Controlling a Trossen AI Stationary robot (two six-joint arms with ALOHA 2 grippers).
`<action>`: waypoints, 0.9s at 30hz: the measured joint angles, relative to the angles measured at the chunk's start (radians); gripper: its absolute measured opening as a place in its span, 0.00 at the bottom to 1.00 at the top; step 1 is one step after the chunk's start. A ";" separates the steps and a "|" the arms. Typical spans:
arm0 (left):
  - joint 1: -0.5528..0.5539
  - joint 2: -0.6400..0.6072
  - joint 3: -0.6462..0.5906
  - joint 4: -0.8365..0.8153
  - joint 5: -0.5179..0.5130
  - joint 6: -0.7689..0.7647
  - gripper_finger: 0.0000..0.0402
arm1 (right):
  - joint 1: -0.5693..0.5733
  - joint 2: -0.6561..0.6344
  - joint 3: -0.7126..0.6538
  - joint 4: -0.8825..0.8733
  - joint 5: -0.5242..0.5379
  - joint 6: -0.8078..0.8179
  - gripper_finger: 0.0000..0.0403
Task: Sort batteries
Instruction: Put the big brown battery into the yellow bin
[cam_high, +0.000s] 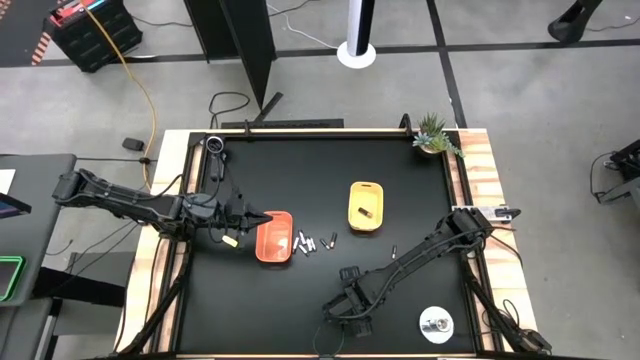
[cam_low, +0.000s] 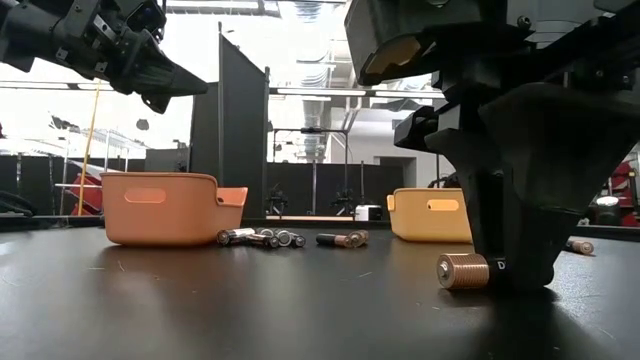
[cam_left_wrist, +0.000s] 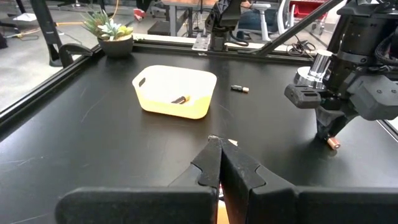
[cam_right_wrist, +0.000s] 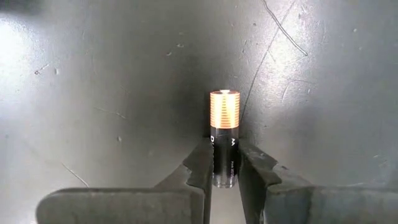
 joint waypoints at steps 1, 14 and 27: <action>0.000 0.000 0.000 0.000 0.000 0.000 0.00 | 0.000 0.000 0.000 0.000 0.000 0.000 0.18; 0.000 0.000 0.000 -0.003 0.000 0.000 0.00 | -0.022 0.007 0.062 -0.056 0.026 -0.026 0.17; 0.000 0.000 0.000 -0.012 0.000 -0.002 0.00 | -0.080 0.005 0.064 -0.066 0.034 -0.088 0.17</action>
